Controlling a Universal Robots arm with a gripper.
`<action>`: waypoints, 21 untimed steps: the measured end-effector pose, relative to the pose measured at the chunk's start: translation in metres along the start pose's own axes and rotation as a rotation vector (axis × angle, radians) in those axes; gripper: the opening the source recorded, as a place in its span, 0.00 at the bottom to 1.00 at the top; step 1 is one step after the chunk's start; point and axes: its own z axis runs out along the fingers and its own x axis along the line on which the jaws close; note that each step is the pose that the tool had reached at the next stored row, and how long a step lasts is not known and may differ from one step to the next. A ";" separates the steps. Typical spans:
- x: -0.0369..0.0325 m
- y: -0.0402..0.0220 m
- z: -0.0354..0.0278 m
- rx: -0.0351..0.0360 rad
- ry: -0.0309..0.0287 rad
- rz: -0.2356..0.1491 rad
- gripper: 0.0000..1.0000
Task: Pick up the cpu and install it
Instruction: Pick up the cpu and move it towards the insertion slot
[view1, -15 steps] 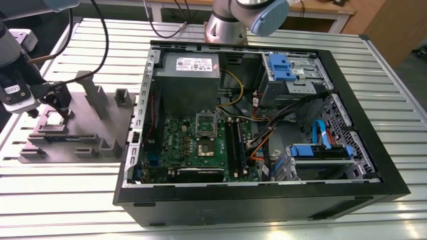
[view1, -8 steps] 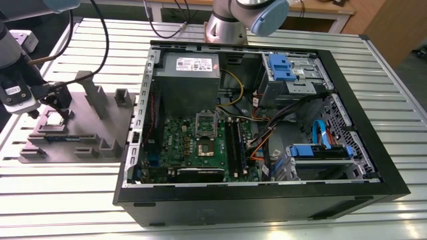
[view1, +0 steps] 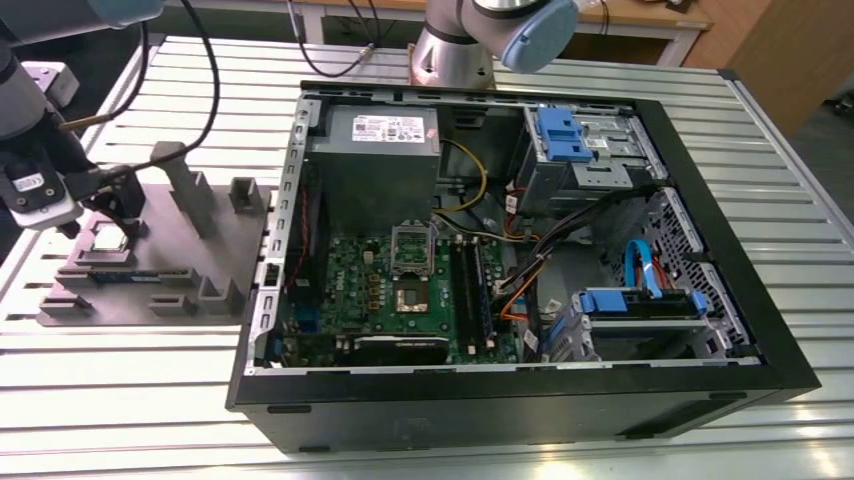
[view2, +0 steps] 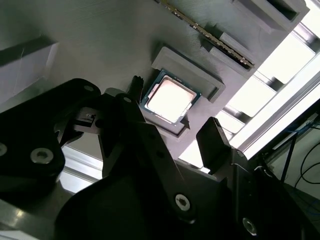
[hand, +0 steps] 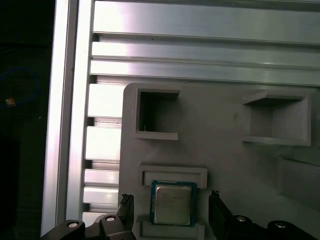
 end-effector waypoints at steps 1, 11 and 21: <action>-0.0001 0.0000 0.0006 -0.0001 -0.0002 0.001 0.70; -0.0008 -0.0010 0.0090 0.0002 0.0001 0.007 0.70; -0.0008 -0.0029 0.0163 -0.0001 -0.0004 0.007 0.70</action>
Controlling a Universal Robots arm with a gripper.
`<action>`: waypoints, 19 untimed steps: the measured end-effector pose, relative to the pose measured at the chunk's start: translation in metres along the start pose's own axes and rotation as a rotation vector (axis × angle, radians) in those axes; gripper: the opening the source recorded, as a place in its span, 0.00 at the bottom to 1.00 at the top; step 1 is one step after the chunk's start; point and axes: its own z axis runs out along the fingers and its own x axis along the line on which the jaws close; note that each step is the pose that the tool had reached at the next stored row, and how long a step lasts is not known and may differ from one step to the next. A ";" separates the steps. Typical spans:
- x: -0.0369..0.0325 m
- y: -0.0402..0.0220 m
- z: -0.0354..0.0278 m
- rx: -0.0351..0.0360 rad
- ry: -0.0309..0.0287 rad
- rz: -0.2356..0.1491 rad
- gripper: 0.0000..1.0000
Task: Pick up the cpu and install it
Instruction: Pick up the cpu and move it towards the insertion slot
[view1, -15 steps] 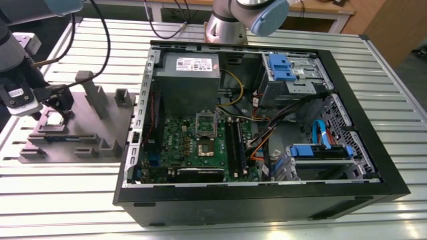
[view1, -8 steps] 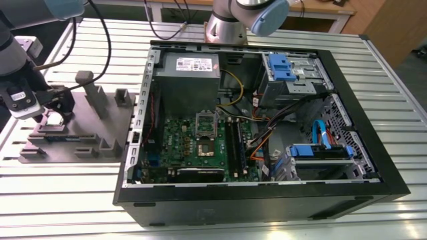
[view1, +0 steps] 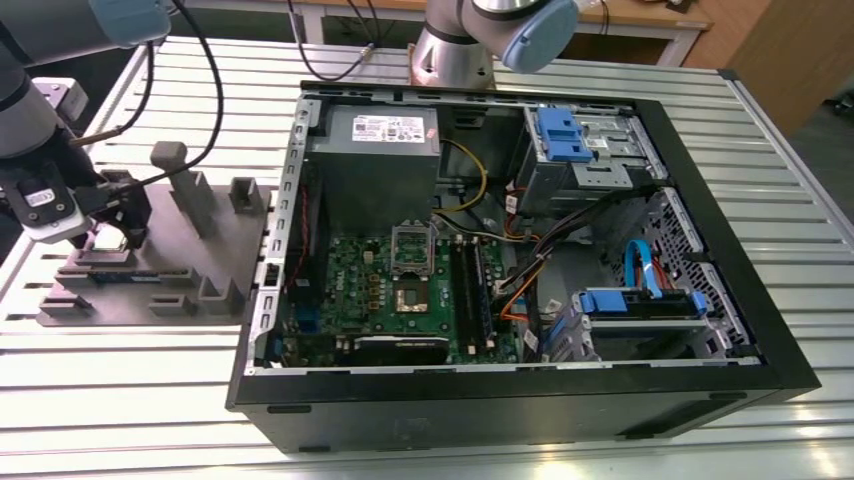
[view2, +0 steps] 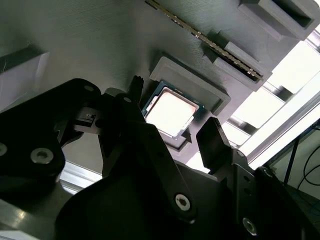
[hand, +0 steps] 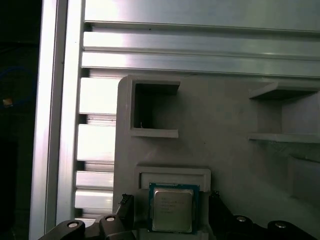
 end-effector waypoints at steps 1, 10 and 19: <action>0.0000 -0.0001 0.0005 0.0001 0.0002 0.000 0.70; 0.0000 -0.0001 0.0010 0.0001 0.0002 0.000 0.70; 0.0000 0.0000 -0.0009 0.0001 0.0002 0.000 0.61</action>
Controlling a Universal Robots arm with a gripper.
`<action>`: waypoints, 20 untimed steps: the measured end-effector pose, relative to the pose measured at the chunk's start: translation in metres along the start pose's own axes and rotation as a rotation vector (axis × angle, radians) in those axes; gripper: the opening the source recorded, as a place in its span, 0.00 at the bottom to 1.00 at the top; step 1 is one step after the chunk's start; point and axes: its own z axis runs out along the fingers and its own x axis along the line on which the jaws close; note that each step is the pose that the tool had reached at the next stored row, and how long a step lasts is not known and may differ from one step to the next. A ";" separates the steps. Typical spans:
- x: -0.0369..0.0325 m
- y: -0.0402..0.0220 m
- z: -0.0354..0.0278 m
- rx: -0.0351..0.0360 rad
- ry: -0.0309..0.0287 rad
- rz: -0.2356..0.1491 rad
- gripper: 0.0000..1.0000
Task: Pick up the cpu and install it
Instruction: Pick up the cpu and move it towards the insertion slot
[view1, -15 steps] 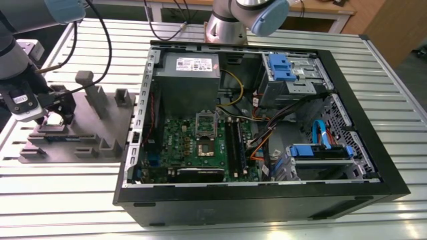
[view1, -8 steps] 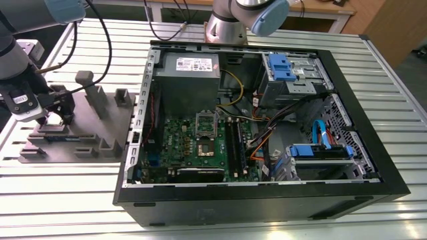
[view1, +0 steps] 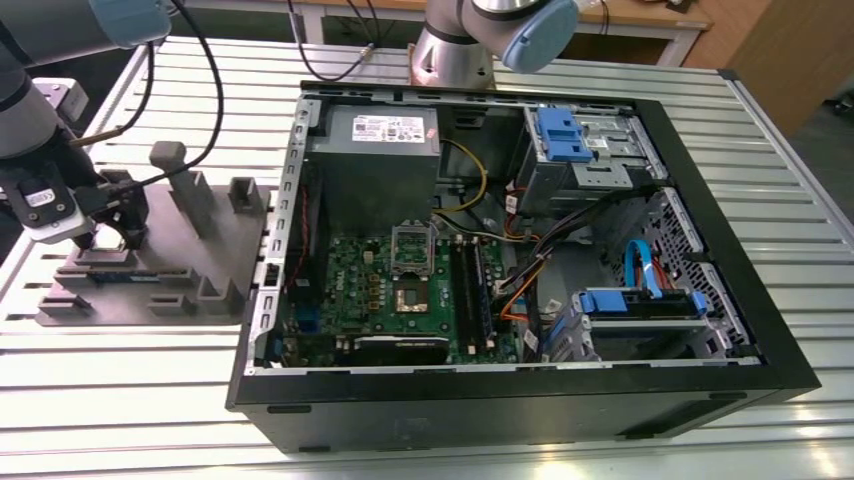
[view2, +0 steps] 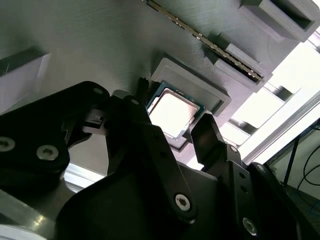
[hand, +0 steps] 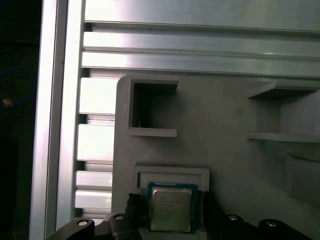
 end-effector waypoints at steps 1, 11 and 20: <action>0.0000 0.0000 -0.0007 0.0000 0.0000 0.000 0.61; -0.0002 0.0000 -0.0010 -0.0068 0.0007 -0.006 0.61; -0.0001 -0.0001 -0.0009 -0.0032 0.0008 -0.007 0.53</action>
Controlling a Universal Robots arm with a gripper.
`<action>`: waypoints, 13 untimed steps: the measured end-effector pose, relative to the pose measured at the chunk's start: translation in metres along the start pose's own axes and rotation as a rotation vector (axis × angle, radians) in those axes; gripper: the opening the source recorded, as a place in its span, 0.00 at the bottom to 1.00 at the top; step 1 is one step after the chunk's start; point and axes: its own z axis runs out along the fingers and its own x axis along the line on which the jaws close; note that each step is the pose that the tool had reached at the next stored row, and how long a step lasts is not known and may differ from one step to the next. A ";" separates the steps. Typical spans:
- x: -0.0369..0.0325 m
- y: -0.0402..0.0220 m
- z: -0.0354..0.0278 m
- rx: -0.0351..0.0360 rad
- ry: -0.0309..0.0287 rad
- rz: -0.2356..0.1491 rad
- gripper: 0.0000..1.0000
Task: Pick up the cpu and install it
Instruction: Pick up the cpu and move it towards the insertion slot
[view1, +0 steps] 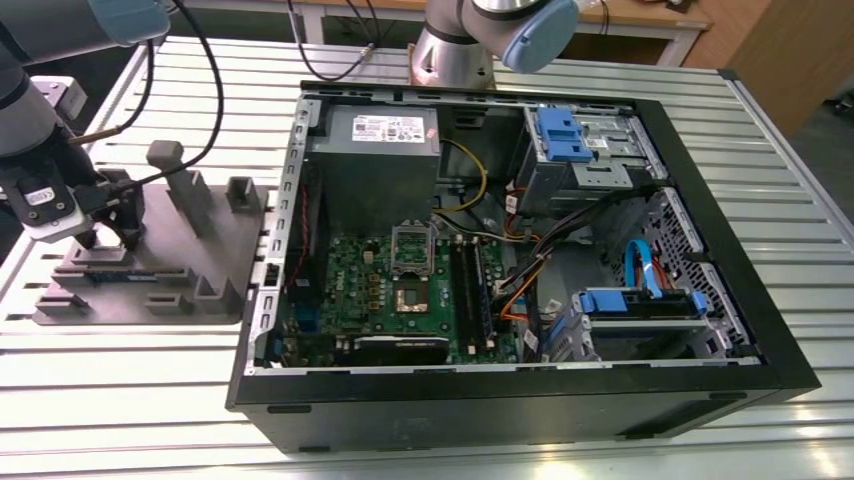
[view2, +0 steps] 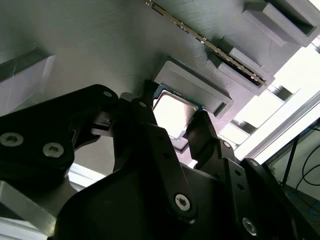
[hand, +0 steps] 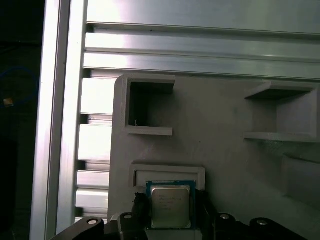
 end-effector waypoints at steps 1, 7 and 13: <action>0.0000 0.0000 0.0000 0.0000 0.0000 0.000 0.53; 0.0000 0.0000 0.0000 0.0000 0.0000 0.000 0.54; 0.0000 0.0001 -0.0031 0.0001 0.0001 0.000 0.60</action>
